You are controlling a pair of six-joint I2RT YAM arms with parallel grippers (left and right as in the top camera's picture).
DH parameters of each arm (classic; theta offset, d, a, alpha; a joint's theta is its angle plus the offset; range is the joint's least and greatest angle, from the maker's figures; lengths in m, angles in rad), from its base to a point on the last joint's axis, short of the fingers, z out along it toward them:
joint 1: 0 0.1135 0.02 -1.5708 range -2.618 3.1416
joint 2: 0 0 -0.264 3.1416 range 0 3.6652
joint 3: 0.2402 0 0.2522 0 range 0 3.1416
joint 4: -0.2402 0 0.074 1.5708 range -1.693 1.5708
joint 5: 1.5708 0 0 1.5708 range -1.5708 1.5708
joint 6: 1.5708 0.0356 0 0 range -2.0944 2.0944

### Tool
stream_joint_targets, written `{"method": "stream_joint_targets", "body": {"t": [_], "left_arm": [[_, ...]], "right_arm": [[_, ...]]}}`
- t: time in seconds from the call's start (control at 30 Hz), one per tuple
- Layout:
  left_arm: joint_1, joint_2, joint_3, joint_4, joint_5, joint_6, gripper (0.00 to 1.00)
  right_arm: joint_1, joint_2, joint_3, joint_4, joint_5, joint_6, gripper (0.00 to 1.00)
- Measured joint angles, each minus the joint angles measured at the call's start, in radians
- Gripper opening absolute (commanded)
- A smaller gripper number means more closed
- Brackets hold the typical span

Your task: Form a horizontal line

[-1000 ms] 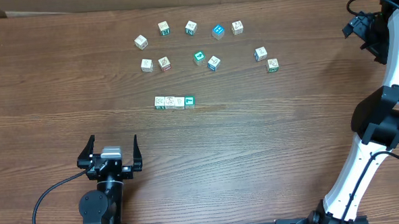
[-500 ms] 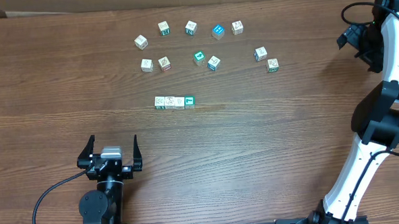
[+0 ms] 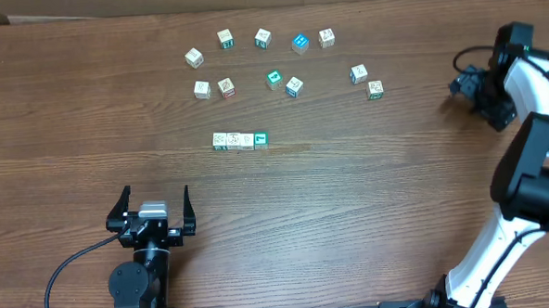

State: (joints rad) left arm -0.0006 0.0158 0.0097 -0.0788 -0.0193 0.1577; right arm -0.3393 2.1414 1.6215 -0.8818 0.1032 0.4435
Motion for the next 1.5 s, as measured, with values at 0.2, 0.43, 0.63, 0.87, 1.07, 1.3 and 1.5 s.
{"method": "stream_joint_targets", "body": {"t": [0.2,0.43,0.63,0.87,1.07,1.3,1.5], "left_arm": [[0.000,0.000,0.000,0.000,0.000,0.000,1.00],[0.000,0.000,0.000,0.000,0.000,0.000,1.00],[0.000,0.000,0.000,0.000,0.000,0.000,0.99],[0.000,0.000,0.000,0.000,0.000,0.000,1.00],[0.000,0.000,0.000,0.000,0.000,0.000,0.99],[0.000,0.000,0.000,0.000,0.000,0.000,1.00],[0.000,0.000,0.000,0.000,0.000,0.000,0.99]], "right_arm": [[0.000,-0.093,-0.134,0.006,0.000,0.000,1.00],[0.000,-0.168,-0.237,0.025,0.000,0.000,1.00],[0.000,-0.247,-0.406,0.129,0.000,0.001,1.00],[0.000,-0.343,-0.589,0.166,0.000,-0.002,1.00],[0.000,-0.428,-0.678,0.164,0.000,-0.003,1.00],[0.000,-0.582,-0.769,0.166,0.000,-0.003,1.00],[0.000,-0.713,-0.895,0.191,0.000,-0.003,1.00]]}}
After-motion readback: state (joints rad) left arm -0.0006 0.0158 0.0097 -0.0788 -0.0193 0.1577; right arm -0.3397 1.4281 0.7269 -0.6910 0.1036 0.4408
